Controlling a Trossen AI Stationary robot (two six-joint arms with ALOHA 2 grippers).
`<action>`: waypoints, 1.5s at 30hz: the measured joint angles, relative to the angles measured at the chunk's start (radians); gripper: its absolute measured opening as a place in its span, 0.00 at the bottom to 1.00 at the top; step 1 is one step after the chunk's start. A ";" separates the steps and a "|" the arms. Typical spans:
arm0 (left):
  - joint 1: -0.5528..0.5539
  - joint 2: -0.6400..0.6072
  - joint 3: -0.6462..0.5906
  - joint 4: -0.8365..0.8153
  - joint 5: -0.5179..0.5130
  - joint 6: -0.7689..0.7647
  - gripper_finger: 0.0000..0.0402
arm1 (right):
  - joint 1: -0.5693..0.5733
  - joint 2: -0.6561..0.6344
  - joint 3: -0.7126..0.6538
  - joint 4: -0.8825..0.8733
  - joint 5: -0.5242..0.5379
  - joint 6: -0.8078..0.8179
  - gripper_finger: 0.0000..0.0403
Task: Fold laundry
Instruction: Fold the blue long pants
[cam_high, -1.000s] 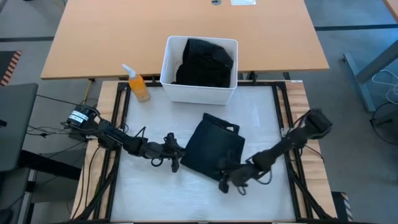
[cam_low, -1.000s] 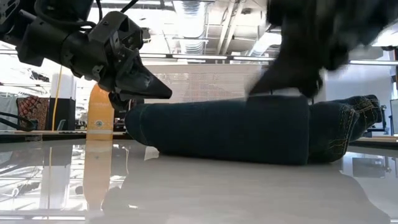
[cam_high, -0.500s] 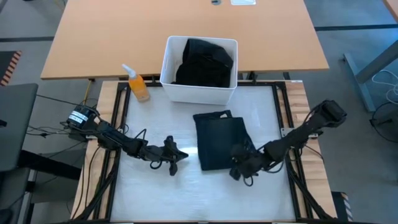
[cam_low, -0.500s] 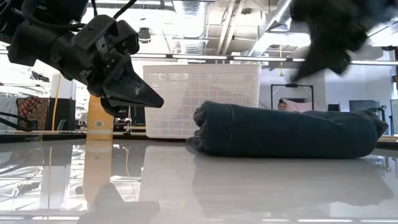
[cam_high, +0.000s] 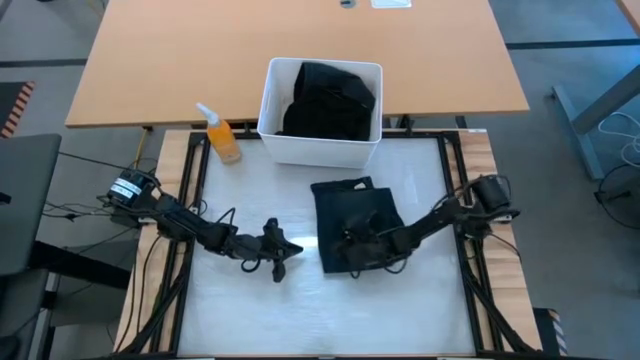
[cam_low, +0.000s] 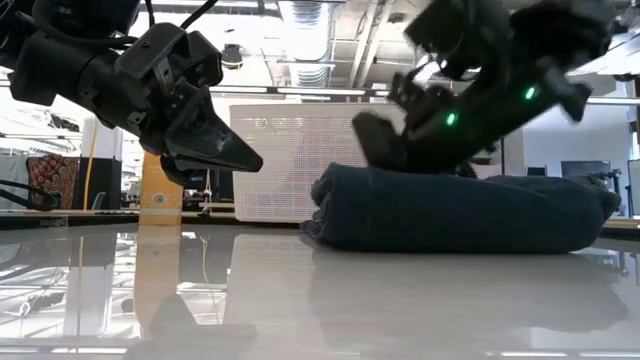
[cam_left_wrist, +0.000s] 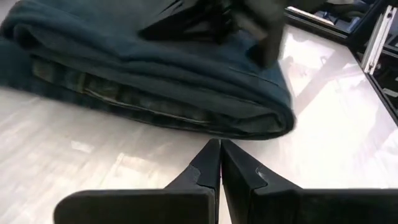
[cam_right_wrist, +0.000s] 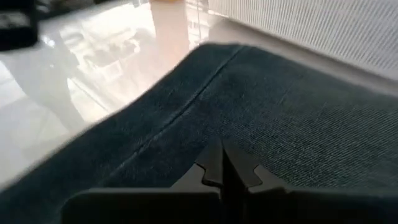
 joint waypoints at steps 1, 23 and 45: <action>-0.005 0.000 0.000 -0.004 -0.002 -0.001 0.00 | -0.013 0.014 0.001 -0.002 -0.023 0.001 0.05; -0.023 0.000 0.000 -0.033 -0.010 0.017 0.00 | 0.108 -0.211 0.007 -1.110 -0.147 0.349 0.05; -0.005 0.000 0.000 -0.032 -0.052 0.016 0.00 | 0.492 -0.160 0.084 -1.247 -0.473 0.889 0.05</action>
